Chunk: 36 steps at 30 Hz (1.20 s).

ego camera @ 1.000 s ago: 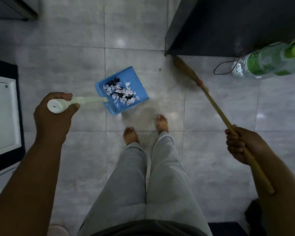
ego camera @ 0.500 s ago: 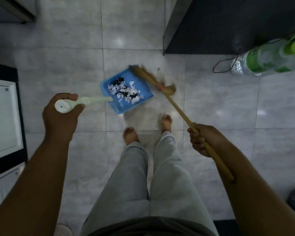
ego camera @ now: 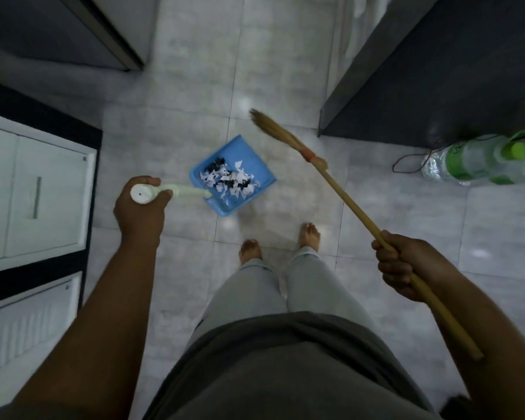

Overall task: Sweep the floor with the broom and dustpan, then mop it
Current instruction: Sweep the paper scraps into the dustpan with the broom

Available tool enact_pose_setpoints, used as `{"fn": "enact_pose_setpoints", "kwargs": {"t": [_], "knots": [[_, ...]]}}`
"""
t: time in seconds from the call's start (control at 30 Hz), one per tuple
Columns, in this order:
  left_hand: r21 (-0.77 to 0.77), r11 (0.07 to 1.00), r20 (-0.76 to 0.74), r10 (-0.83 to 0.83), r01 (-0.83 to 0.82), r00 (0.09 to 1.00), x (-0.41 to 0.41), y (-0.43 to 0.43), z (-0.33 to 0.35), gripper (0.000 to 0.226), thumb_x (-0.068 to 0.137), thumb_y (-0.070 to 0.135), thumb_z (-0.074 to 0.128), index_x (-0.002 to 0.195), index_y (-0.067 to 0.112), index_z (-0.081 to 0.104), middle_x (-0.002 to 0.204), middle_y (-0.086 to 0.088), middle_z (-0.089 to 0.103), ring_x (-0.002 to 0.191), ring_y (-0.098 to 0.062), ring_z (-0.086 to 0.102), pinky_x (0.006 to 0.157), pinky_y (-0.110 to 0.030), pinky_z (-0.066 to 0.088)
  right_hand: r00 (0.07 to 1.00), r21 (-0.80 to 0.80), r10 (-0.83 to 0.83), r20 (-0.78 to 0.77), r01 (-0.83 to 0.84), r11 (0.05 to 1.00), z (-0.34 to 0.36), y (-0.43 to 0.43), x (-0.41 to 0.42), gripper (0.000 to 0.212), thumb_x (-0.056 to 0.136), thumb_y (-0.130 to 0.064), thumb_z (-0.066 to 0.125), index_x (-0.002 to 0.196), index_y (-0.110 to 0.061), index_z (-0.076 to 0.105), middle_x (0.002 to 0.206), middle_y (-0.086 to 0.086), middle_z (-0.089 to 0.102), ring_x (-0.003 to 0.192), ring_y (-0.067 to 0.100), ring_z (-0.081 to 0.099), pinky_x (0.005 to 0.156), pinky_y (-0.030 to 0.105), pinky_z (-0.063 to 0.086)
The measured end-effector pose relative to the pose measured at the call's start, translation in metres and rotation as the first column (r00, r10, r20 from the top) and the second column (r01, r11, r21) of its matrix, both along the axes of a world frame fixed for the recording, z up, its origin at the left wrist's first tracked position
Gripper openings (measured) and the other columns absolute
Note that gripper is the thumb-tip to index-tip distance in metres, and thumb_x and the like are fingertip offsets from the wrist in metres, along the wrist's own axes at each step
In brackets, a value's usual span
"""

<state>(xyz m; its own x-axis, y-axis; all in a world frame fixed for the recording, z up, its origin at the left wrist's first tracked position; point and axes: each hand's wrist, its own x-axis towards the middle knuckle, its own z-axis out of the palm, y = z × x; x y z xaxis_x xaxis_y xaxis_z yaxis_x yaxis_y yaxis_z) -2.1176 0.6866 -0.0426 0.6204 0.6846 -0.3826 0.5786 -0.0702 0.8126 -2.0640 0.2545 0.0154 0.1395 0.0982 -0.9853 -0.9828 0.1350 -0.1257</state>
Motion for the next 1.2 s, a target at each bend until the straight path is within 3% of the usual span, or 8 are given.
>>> {"fn": "enact_pose_setpoints", "kwargs": {"t": [0.3,0.5,0.67,0.93,1.07,1.2], "knots": [[0.045,0.998,0.011,0.035,-0.036,0.999,0.029,0.024,0.062,0.031,0.078,0.002,0.079,0.106,0.007,0.068,0.105,-0.004,0.069,0.095,-0.018,0.065,0.090,-0.041,0.057,0.998,0.091,-0.001,0.069,-0.006,0.996,0.014,0.045,0.054,0.030,0.105,-0.033,0.037,0.086,-0.011,0.048,0.052,-0.003,0.036,0.030,0.007,0.029,0.026,0.017,0.024],[0.041,0.996,-0.022,0.077,-0.076,0.997,0.094,0.027,0.074,0.030,0.079,0.002,0.079,0.104,0.015,0.069,0.104,-0.002,0.068,0.092,-0.016,0.064,0.082,-0.032,0.057,0.998,0.095,0.022,0.063,-0.028,0.995,0.013,0.050,0.127,0.030,0.105,-0.031,0.036,0.087,-0.010,0.047,0.051,-0.002,0.037,0.030,0.008,0.030,0.028,0.015,0.024],[0.056,0.995,-0.020,0.084,-0.083,0.996,0.159,0.026,0.082,0.032,0.077,0.004,0.079,0.104,0.019,0.069,0.100,0.003,0.069,0.082,-0.005,0.066,0.069,-0.017,0.055,0.993,0.075,0.087,0.077,-0.092,0.993,0.019,0.054,0.207,0.029,0.105,-0.030,0.035,0.089,-0.009,0.048,0.051,0.000,0.039,0.031,0.008,0.031,0.029,0.016,0.026],[-0.020,0.989,0.035,0.149,-0.148,0.988,0.238,0.038,0.088,0.032,0.077,0.002,0.079,0.093,0.027,0.069,0.108,-0.004,0.070,0.101,-0.023,0.067,0.088,-0.040,0.058,0.984,0.117,0.072,0.162,-0.091,0.989,0.032,0.089,0.327,0.030,0.105,-0.027,0.034,0.081,-0.012,0.046,0.046,-0.004,0.040,0.030,0.006,0.033,0.028,0.015,0.028],[-0.011,0.990,0.045,0.144,-0.143,0.989,0.290,0.060,0.083,0.030,0.078,0.000,0.077,0.101,0.017,0.069,0.105,-0.004,0.069,0.095,-0.018,0.066,0.087,-0.038,0.058,0.979,0.110,0.051,0.198,-0.074,0.991,0.022,0.125,0.381,0.036,0.104,-0.029,0.030,0.075,-0.017,0.047,0.045,-0.010,0.039,0.030,0.001,0.030,0.030,0.013,0.022],[-0.021,0.994,0.029,0.105,-0.104,0.994,0.350,0.084,0.070,0.031,0.080,-0.002,0.075,0.108,0.008,0.067,0.105,-0.007,0.066,0.094,-0.020,0.063,0.080,-0.031,0.056,0.985,0.053,-0.031,0.167,0.022,0.998,0.012,0.166,0.437,0.031,0.104,-0.023,0.031,0.076,-0.015,0.042,0.043,-0.005,0.037,0.028,0.005,0.030,0.028,0.014,0.023]]}}
